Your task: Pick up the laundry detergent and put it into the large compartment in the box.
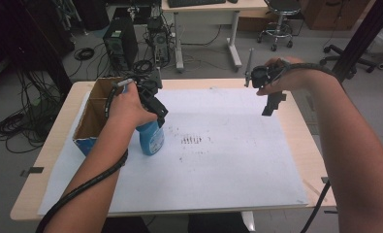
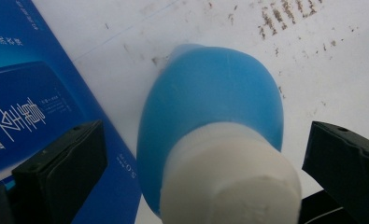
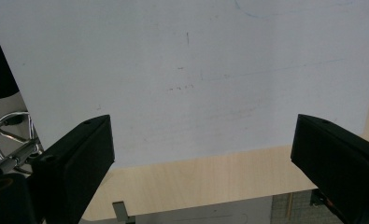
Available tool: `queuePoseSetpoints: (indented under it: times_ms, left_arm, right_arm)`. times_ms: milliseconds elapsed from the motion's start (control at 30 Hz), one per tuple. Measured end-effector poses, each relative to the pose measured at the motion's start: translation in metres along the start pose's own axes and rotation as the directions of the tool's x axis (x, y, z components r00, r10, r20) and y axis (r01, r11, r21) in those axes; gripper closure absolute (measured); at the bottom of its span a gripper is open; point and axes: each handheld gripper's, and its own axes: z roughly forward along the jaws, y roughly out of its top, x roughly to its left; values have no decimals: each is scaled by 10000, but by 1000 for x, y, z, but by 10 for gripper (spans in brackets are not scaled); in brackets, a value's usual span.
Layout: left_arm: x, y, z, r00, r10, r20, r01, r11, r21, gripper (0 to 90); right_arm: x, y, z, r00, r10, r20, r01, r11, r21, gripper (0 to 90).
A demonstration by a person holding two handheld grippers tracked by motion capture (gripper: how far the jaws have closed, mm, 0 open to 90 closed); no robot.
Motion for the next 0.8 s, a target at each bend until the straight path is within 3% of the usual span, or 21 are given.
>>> queuePoseSetpoints:
  times_ms: [533, 800]
  left_arm:
    - [-3, 0, 6, 9997, 95, -219, -98, 9999, -140, 5]
    - [-3, -1, 6, 9997, -1, -245, -2, 9999, -131, 58]
  right_arm:
    - [0, 0, 3, 10000, 30, -60, -30, 10000, -23, 61]
    - [0, -1, 4, 10000, 64, -69, -65, 10000, -32, 61]
